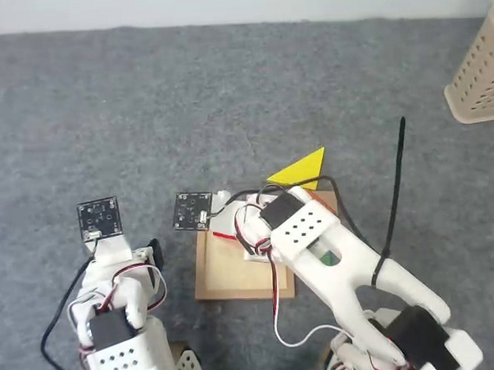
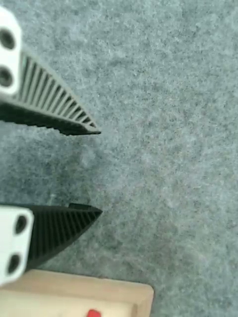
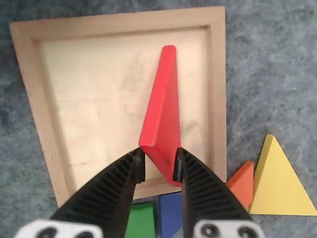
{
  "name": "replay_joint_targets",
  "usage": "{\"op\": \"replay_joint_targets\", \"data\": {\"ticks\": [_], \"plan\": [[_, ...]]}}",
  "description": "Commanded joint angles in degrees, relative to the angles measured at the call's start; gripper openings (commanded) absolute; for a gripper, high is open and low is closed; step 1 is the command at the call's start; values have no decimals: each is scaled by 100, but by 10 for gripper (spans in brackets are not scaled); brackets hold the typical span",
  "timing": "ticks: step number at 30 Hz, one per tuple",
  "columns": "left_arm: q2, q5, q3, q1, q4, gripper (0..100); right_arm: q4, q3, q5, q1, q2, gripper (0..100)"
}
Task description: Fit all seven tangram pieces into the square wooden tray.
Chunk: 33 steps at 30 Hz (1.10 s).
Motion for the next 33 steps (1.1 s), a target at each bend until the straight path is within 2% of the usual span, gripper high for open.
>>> {"op": "replay_joint_targets", "data": {"ticks": [1,10,15,24,30,33], "plan": [[-79,-35,-75,18,26,216,66,-18,-79,-40,-312,95],[-79,-35,-75,18,26,216,119,62,-79,-40,-312,91],[-79,-35,-75,18,26,216,110,193,-79,-48,-330,2],[-79,-35,-75,18,26,216,13,202,-88,-48,-303,20],[-79,-35,-75,18,26,216,-1182,949,-88,-40,-295,21],[-79,-35,-75,18,26,216,-1402,1116,-88,-13,-207,23]]}}
